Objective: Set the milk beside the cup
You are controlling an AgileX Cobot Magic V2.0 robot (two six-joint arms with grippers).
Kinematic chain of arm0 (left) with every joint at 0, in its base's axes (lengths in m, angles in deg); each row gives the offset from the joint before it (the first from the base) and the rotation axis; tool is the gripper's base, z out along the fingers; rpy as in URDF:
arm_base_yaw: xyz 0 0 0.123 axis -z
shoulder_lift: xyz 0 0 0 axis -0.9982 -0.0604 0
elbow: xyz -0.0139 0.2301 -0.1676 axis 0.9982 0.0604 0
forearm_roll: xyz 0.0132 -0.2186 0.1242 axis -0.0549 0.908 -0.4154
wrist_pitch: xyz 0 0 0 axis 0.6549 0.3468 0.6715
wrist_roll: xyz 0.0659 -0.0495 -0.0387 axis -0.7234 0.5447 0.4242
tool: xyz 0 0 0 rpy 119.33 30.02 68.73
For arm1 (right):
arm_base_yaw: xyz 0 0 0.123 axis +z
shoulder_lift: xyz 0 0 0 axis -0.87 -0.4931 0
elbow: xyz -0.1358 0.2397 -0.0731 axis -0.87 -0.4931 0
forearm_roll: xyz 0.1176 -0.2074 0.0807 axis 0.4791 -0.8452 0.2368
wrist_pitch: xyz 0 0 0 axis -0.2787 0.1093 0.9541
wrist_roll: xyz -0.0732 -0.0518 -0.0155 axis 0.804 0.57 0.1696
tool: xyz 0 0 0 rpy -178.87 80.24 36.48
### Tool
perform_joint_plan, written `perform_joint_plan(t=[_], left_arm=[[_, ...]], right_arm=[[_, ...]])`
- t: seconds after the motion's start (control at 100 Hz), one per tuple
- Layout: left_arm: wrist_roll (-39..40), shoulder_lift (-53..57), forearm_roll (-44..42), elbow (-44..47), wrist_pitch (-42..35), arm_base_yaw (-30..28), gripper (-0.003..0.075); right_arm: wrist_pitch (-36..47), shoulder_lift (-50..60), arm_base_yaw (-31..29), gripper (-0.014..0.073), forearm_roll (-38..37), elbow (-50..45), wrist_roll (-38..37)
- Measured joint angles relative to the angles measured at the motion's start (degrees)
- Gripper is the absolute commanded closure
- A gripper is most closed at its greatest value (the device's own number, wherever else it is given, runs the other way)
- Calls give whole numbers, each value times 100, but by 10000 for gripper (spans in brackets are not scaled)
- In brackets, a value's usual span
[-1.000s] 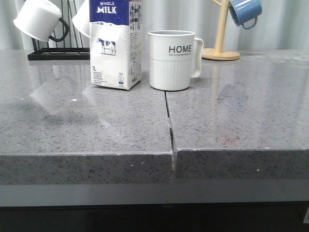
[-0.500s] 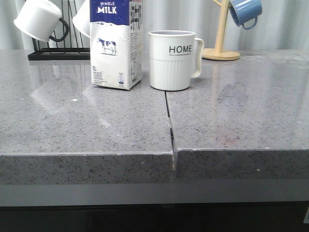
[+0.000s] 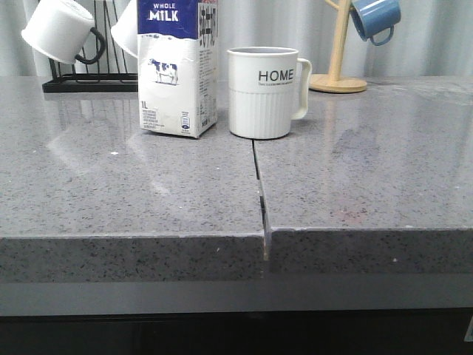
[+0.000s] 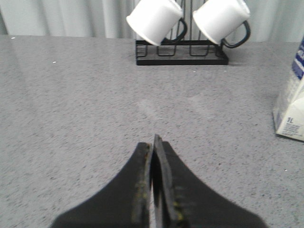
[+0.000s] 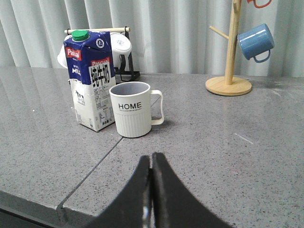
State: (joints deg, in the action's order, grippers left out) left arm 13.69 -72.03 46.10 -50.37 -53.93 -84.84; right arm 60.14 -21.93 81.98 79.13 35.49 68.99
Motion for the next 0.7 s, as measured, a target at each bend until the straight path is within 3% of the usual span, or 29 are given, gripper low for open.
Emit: perform_joint_plan(t=[0.7], left_arm=[[0, 2343, -121, 1245, 338, -83, 741]], right_arm=[[0, 0, 0, 662, 0, 0, 0]])
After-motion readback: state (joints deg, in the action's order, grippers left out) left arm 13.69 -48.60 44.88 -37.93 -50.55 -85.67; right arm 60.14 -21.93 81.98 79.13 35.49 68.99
